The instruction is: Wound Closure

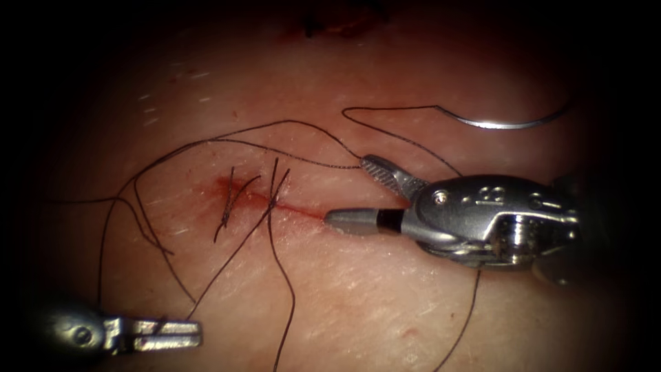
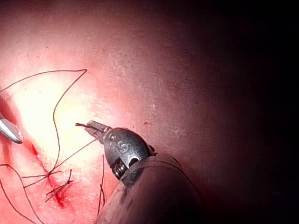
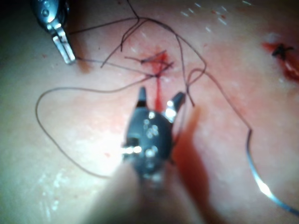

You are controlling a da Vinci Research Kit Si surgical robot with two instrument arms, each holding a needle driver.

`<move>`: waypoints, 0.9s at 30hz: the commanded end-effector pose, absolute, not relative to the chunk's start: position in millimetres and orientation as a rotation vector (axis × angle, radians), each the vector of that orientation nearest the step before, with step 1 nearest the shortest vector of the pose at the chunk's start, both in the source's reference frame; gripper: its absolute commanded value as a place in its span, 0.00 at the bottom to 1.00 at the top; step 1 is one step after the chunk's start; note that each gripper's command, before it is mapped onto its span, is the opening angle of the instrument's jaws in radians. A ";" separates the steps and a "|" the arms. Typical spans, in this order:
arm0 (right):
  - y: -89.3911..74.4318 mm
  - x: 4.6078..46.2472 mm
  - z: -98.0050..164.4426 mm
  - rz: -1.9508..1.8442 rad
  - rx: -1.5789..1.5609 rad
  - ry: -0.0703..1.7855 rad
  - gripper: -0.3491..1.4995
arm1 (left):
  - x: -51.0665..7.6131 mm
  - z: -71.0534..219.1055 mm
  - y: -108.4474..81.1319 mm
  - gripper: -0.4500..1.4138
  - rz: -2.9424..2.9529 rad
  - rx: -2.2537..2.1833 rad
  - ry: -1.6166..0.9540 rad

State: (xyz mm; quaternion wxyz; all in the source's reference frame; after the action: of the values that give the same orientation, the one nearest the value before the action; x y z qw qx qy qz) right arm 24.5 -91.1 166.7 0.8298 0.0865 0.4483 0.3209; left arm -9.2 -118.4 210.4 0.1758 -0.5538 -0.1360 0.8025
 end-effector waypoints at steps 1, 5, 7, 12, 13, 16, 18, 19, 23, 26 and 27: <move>-92.1 25.4 166.1 0.676 0.189 0.953 0.99 | -10.4 209.9 -119.5 0.00 2.264 -1.570 -0.389; -91.9 26.2 165.0 0.638 0.166 0.958 0.99 | -10.6 209.4 -118.1 0.00 2.252 -1.581 -0.352; -92.2 27.2 164.6 0.621 0.152 0.960 0.99 | -10.8 209.1 -117.2 0.00 2.253 -1.587 -0.335; -93.3 30.2 164.4 0.491 0.161 0.957 0.99 | -10.5 207.0 -112.9 0.00 2.235 -1.603 -0.268; -93.3 30.2 164.4 0.491 0.161 0.957 0.99 | -10.5 207.0 -112.9 0.00 2.235 -1.603 -0.268; -93.4 31.0 164.7 0.457 0.182 0.975 0.99 | -10.3 205.9 -111.0 0.00 2.227 -1.607 -0.241; -93.6 31.3 165.1 0.446 0.185 0.979 0.99 | -10.1 205.2 -110.0 0.00 2.224 -1.610 -0.224; -93.7 31.4 165.3 0.438 0.181 0.980 0.99 | -10.1 205.0 -109.5 0.00 2.226 -1.605 -0.221; -94.0 32.1 166.1 0.436 0.172 0.979 0.99 | -10.1 204.6 -108.5 0.00 2.216 -1.604 -0.202; -94.0 33.3 167.0 0.431 0.166 0.979 0.99 | -10.5 204.4 -108.0 0.00 2.212 -1.595 -0.187; -93.7 33.9 167.4 0.433 0.164 0.978 0.99 | -10.9 204.5 -108.0 0.00 2.216 -1.592 -0.178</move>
State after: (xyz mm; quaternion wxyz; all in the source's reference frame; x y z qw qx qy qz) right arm 32.7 -92.8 167.1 0.8580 0.0766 0.4651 0.2040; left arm -9.7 -106.4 204.6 0.2002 -0.5697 -0.0605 0.7948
